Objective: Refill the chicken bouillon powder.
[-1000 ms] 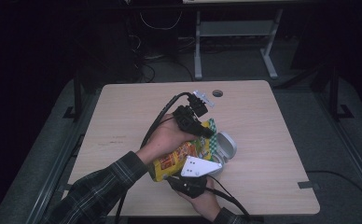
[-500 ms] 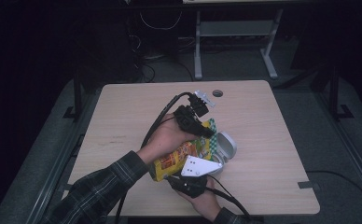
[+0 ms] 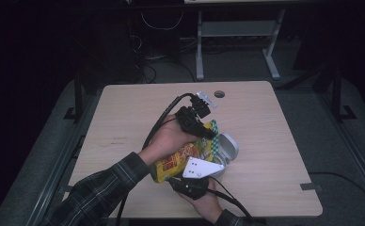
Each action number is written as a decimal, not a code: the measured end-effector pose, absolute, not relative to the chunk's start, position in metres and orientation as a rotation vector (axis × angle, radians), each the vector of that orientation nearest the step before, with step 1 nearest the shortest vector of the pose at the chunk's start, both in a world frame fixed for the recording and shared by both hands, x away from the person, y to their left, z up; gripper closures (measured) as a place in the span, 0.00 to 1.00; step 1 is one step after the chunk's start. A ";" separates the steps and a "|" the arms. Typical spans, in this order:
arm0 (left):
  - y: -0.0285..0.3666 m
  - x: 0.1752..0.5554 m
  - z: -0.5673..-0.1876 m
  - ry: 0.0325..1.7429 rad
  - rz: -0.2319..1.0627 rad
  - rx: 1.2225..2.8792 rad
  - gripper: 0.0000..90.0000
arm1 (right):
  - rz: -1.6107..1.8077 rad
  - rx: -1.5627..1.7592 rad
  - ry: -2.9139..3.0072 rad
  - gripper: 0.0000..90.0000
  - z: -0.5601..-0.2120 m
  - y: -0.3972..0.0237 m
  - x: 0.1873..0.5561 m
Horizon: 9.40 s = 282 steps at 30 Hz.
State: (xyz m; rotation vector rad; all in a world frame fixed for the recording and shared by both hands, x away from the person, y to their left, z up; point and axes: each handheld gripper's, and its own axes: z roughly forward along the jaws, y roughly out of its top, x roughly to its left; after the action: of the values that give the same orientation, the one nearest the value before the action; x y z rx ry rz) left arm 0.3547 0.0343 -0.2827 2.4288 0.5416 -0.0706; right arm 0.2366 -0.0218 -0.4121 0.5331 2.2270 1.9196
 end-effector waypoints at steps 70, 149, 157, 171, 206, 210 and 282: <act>0.032 0.360 -0.282 0.566 -0.050 2.456 0.99 | 1.960 0.537 2.217 1.00 -0.411 -0.021 0.243; 0.029 0.361 -0.282 0.564 -0.045 2.472 0.99 | 1.977 0.557 2.218 1.00 -0.411 -0.021 0.243; 0.029 0.360 -0.282 0.567 -0.044 2.472 0.99 | 1.979 0.556 2.218 1.00 -0.411 -0.021 0.243; 0.029 0.360 -0.283 0.574 -0.044 2.471 0.99 | 1.981 0.555 2.219 1.00 -0.411 -0.021 0.244; 0.026 0.360 -0.282 0.572 -0.041 2.481 0.99 | 1.995 0.561 2.214 1.00 -0.410 -0.022 0.244; 0.026 0.361 -0.282 0.568 -0.039 2.489 0.99 | 2.002 0.568 2.211 1.00 -0.410 -0.022 0.244; 0.021 0.362 -0.282 0.577 -0.042 2.505 0.99 | 2.036 0.591 2.200 1.00 -0.410 -0.023 0.245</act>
State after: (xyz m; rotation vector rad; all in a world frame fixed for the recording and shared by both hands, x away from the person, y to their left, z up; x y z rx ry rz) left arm 0.3621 0.0211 -0.2823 2.5048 0.5773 -0.0423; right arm 0.2450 -0.0231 -0.4096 0.5911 2.2000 2.0363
